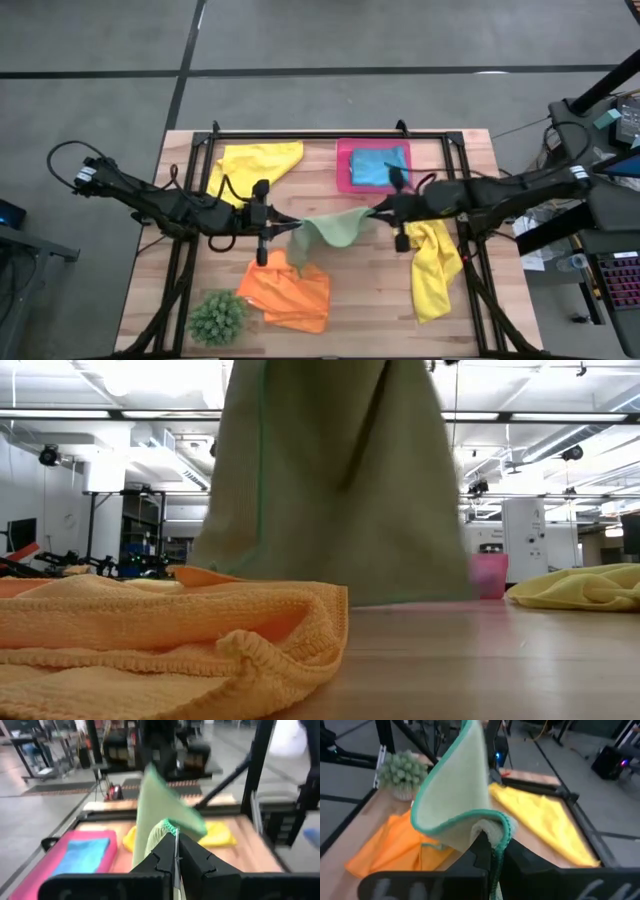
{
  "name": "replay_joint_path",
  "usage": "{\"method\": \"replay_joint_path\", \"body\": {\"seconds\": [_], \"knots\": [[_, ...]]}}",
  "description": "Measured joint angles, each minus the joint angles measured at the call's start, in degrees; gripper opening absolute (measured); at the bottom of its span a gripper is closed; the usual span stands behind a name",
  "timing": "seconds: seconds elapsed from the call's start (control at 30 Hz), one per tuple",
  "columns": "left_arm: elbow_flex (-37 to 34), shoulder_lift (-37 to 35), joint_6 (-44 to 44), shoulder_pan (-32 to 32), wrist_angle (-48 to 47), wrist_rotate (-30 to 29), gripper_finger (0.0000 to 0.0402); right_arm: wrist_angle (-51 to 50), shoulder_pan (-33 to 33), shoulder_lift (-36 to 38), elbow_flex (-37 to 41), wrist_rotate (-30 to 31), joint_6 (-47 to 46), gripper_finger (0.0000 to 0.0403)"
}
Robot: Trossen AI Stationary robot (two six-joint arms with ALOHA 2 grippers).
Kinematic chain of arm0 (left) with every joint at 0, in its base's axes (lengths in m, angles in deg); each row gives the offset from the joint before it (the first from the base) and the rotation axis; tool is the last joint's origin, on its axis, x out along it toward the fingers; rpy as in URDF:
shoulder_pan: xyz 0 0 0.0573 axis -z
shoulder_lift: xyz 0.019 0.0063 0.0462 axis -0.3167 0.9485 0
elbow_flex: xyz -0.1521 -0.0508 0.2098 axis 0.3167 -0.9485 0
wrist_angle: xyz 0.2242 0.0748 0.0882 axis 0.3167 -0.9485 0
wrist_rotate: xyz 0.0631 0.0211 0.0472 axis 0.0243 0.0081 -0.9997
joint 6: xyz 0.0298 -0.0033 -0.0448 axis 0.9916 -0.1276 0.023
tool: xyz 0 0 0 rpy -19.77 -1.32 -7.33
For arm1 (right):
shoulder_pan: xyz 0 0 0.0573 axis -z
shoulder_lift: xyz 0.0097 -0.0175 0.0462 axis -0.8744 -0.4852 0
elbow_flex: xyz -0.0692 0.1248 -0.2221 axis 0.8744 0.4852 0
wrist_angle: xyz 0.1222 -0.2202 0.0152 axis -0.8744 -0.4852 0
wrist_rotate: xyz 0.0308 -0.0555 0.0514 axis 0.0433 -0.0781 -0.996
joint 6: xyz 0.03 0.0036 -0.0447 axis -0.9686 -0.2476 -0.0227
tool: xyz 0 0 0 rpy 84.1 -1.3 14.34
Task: Fold microfiber towels
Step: Fold the green microfiber cloth
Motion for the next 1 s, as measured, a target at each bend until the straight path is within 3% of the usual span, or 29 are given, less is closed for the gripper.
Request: {"method": "replay_joint_path", "body": {"seconds": [0.13,0.3,0.43,0.6,0.83,1.0], "knots": [[0.1,-0.1,0.0,0.0,-6.4,0.1,0.0000,-4.5,0.0,2.2,-3.2,0.0,0.8,0.0008],[0.5,-2.1,3.6,-0.3,-6.1,0.1,0.0000,-9.3,0.0,1.9,-7.3,0.1,3.2,0.0008],[0.5,-4.8,7.0,-1.2,-7.0,0.1,0.0000,-13.8,0.1,0.3,-10.8,5.0,5.7,0.0008],[0.5,-10.1,9.1,-2.3,-14.8,0.1,0.0000,-22.2,0.1,-1.3,-14.8,11.5,9.3,0.0008],[0.3,-14.1,16.7,-5.6,-17.1,0.2,0.0000,-22.1,0.1,-3.5,-17.9,15.0,12.4,0.0008],[0.3,-15.5,17.0,-6.6,-18.4,6.0,0.0000,-24.6,0.1,-4.2,-19.0,16.3,13.0,0.0008]]}}
